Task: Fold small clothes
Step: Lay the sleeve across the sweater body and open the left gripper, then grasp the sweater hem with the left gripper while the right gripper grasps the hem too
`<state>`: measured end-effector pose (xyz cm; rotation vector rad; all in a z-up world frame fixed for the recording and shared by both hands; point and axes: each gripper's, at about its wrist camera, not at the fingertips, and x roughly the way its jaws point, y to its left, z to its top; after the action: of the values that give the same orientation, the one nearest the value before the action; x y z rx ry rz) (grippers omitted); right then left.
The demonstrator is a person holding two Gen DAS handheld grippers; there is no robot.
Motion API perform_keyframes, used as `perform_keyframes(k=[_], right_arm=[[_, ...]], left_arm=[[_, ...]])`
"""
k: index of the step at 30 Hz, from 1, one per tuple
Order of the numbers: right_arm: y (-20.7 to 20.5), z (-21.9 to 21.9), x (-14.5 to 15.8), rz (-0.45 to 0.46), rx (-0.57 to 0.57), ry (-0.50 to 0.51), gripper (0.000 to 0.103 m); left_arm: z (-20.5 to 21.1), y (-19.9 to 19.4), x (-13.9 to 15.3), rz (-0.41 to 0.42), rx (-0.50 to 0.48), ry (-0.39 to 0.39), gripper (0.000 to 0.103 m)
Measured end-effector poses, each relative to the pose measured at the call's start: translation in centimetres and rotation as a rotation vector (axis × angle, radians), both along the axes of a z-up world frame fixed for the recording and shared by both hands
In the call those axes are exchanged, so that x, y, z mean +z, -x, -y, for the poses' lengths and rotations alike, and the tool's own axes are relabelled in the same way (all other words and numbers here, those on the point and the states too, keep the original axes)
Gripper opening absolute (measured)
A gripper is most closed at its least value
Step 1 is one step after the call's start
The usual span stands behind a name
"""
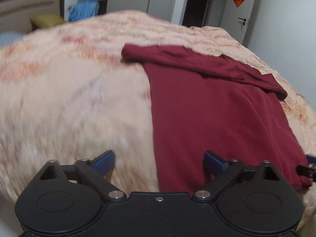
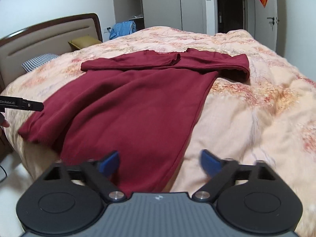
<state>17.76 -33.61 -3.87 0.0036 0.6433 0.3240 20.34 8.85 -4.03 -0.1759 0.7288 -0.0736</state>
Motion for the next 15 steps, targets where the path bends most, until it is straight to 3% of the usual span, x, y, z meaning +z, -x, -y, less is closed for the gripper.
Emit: perform_keyframes(k=[3,4,5,6,7,8,12,15], right_arm=[[0.6,0.1,0.0,-0.032,-0.003,-0.057,0.049],[0.7,0.2,0.1,-0.036,-0.01,-0.063,0.037],[0.9,0.4,0.3,-0.037,-0.018,-0.068,0.022],[1.1,0.8,0.5,-0.033,-0.029,-0.082,0.017],[1.4,1.4,0.8,-0.028,-0.036,-0.105,0.011],[1.6,2.0,1.1,-0.023,-0.041,-0.123,0.008],[3.0,4.7,3.7,0.026,-0.085,-0.1,0.007],[4.4,6.4,5.4,0.076,-0.103,-0.042,0.006]], left_arm=[[0.2,0.7,-0.2,-0.008,0.014,0.049,0.08],[0.2,0.9,-0.1,-0.01,0.012,0.056,0.07],[0.2,1.0,0.1,-0.011,0.013,0.061,0.05],[0.2,1.1,0.3,-0.016,0.011,0.063,0.039],[0.2,1.1,0.8,-0.021,0.002,0.07,0.018],[0.2,1.4,1.3,-0.017,-0.004,0.075,0.005],[1.2,3.1,3.8,0.042,-0.006,-0.025,0.004],[1.1,4.1,4.2,0.044,-0.005,-0.042,0.004]])
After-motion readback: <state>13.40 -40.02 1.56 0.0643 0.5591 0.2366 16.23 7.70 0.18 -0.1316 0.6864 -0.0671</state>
